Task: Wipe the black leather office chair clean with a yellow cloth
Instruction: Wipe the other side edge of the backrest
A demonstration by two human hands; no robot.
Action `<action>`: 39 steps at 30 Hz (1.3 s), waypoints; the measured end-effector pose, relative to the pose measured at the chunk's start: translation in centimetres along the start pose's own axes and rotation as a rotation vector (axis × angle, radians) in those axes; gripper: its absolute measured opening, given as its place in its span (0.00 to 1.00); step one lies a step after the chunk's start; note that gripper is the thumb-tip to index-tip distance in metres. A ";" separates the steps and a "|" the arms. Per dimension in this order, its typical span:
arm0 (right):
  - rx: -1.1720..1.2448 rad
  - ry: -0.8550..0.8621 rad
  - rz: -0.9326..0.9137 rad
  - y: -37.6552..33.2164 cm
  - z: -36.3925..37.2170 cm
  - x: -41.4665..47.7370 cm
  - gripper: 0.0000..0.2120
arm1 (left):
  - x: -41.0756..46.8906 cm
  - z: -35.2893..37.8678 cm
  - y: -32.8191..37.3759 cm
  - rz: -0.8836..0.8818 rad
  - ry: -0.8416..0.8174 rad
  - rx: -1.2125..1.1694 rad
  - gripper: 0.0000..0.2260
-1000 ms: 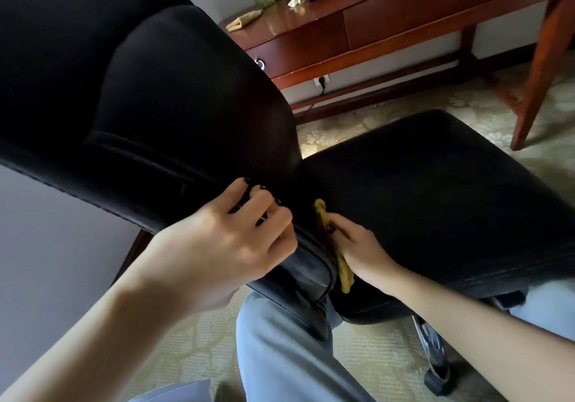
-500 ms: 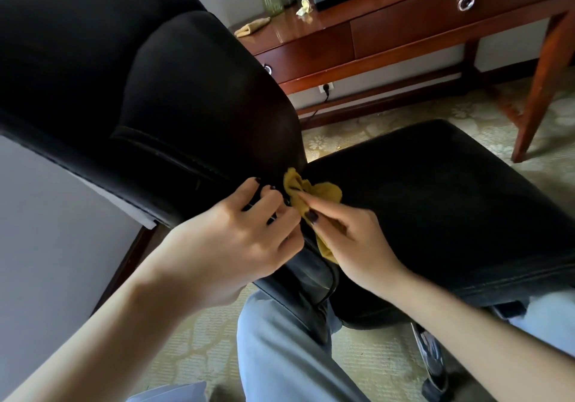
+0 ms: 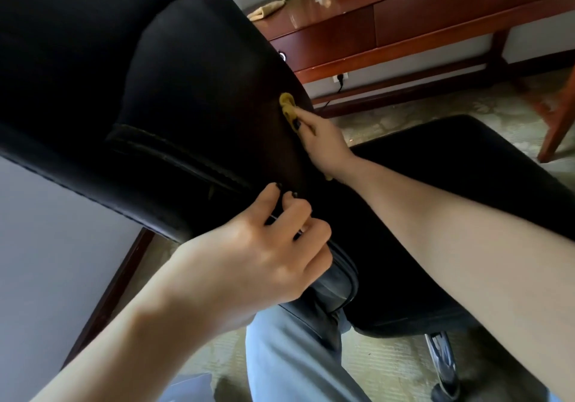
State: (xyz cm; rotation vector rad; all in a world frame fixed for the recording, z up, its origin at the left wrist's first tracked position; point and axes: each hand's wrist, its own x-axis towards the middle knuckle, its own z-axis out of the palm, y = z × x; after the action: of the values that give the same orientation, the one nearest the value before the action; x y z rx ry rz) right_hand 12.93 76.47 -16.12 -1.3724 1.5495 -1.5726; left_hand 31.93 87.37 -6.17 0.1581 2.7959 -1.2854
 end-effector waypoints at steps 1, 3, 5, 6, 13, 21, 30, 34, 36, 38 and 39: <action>-0.014 0.001 0.052 0.6 -0.1 0.2 0.19 | 0.0 0.1 0.0 0.004 0.006 -0.003 0.12; -0.027 -0.003 0.123 1.9 -0.2 0.2 0.19 | 0.0 0.2 0.1 0.001 0.019 -0.007 0.13; -0.024 0.001 0.164 2.9 -0.1 -0.2 0.19 | -0.1 0.2 0.2 0.001 0.017 -0.003 0.12; -0.018 0.007 0.189 3.4 0.0 -0.5 0.19 | -0.1 0.2 0.2 0.000 0.014 -0.006 0.11; -0.008 -0.008 0.312 5.4 -0.5 -4.8 0.17 | 0.1 -0.1 0.3 -0.025 -0.017 -0.009 0.15; 0.091 -0.078 0.422 6.6 -1.4 -12.5 0.15 | 0.0 -0.7 0.2 -0.057 -0.033 -0.049 0.13; 0.085 -0.089 0.491 5.4 -1.8 -19.8 0.14 | 0.0 -1.0 0.2 -0.078 -0.070 -0.041 0.16; 0.044 -0.056 0.424 4.7 -2.0 -21.6 0.12 | -0.1 -1.2 0.3 -0.088 -0.083 -0.057 0.16; 0.048 -0.023 0.373 4.2 -2.0 -22.4 0.12 | -0.1 -1.3 0.4 -0.094 -0.082 -0.061 0.16; 0.054 0.011 0.308 3.5 -2.0 -23.2 0.12 | -0.2 -1.3 0.4 -0.102 -0.083 -0.069 0.16; 0.060 0.023 0.271 3.1 -2.1 -23.5 0.13 | -0.3 -1.3 0.4 -0.108 -0.083 -0.077 0.16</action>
State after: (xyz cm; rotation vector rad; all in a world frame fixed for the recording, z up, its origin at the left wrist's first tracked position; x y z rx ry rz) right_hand 18.20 97.72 -25.33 -1.0643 1.6118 -1.4594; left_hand 32.22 88.62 -5.63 -0.0487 2.8122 -1.1726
